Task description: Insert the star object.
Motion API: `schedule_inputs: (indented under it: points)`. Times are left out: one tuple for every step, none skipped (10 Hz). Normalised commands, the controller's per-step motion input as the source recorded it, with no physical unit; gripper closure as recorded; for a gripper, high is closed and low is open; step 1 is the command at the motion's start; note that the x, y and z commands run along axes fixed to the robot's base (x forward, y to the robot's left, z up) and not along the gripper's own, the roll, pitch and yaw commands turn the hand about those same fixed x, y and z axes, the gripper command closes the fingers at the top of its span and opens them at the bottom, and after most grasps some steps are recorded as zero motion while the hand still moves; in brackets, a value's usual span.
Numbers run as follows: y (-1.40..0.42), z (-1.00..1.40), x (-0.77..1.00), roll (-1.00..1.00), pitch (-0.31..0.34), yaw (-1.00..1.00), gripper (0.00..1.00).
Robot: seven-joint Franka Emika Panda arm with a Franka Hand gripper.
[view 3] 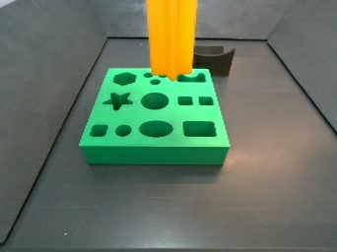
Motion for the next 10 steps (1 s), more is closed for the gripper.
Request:
schedule_inputs:
  points:
    - [0.67, -0.92, -0.33, 0.06, -0.070, -0.14, 1.00]
    - [0.68, -0.84, -0.42, 0.06, -0.103, -0.09, 1.00]
    - [0.58, -0.70, -0.51, 0.07, -0.117, -0.07, 1.00]
    - [0.33, -0.51, -0.43, 0.08, -0.103, -0.04, 1.00]
    - [0.20, -0.39, -0.20, 0.04, -0.047, 0.00, 1.00]
    - [0.12, -0.34, -0.12, 0.05, -0.011, 0.00, 1.00]
    - [0.12, -0.33, -0.23, 0.09, -0.019, 0.00, 1.00]
    - [0.10, -0.28, -0.33, 0.07, -0.031, 0.00, 1.00]
    - [0.00, -0.23, -0.36, 0.07, -0.027, 0.00, 1.00]
    - [0.00, -0.18, -0.50, 0.00, -0.044, 0.00, 1.00]
